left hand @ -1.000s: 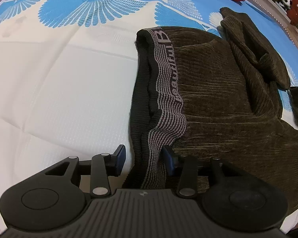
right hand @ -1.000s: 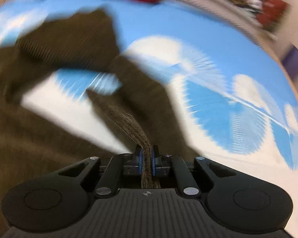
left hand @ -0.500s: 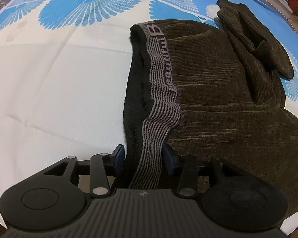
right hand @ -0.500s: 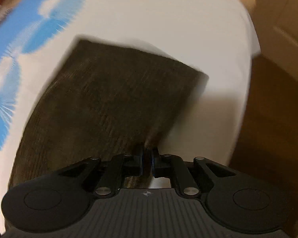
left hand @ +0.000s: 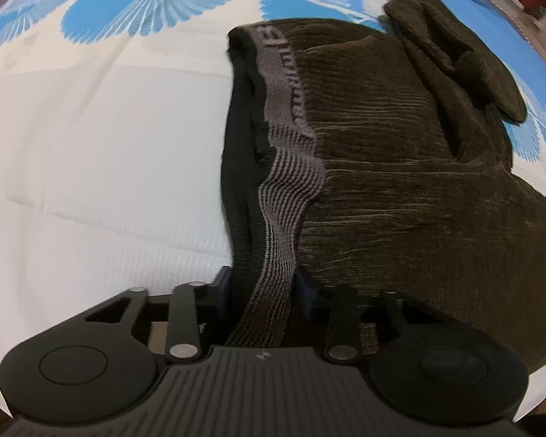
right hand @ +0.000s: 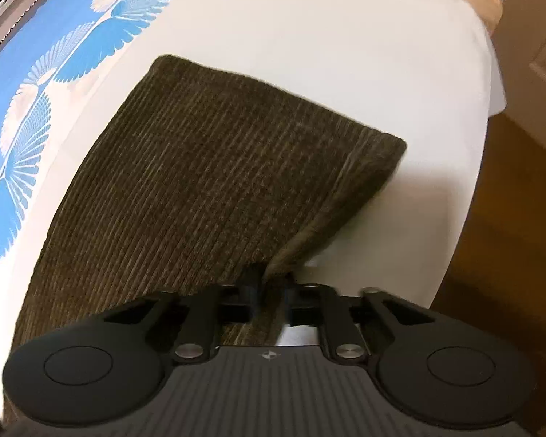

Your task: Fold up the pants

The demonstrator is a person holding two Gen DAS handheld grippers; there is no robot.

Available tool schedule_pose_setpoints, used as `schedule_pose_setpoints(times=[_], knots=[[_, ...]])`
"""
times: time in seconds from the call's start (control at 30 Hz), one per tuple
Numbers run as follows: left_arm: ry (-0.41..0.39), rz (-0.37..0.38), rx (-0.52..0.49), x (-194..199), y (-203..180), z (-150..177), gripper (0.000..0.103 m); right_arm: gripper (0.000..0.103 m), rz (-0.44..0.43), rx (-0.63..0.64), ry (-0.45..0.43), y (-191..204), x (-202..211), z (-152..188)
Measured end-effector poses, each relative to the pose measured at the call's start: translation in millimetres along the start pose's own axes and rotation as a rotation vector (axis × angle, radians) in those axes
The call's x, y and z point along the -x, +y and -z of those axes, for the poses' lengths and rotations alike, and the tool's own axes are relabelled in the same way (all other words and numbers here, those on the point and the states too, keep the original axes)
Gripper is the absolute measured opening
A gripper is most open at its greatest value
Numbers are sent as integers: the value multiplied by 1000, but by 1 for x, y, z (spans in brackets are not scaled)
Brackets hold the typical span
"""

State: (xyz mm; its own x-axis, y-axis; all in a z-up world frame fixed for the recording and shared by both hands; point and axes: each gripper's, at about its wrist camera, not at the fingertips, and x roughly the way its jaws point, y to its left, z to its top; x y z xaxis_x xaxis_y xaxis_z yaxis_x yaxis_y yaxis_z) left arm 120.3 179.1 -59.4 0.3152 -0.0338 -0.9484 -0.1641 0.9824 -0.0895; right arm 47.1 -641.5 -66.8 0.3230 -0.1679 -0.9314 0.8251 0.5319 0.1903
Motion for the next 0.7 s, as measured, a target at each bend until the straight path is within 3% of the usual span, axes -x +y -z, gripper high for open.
schedule_pose_setpoints(times=[0.03,0.13,0.33,0.43,0.5,0.63,0.7], knots=[[-14,0,-12,2,-3,1,26,7,-16,3,-34,3,5,0],[-54,17,-11,12,0,5,21,7,-48,71,-111,16,19,2],[-173,81,40,50,20,13,19,7,-80,88,-155,26,35,11],[-153,60,60,56,28,19,19,7,-68,142,-192,34,44,15],[-100,11,68,51,33,22,19,7,-7,176,-152,35,41,21],[-29,-31,60,41,35,25,27,7,107,126,47,22,11,25],[-55,-59,63,46,33,22,32,14,161,134,27,21,12,23]])
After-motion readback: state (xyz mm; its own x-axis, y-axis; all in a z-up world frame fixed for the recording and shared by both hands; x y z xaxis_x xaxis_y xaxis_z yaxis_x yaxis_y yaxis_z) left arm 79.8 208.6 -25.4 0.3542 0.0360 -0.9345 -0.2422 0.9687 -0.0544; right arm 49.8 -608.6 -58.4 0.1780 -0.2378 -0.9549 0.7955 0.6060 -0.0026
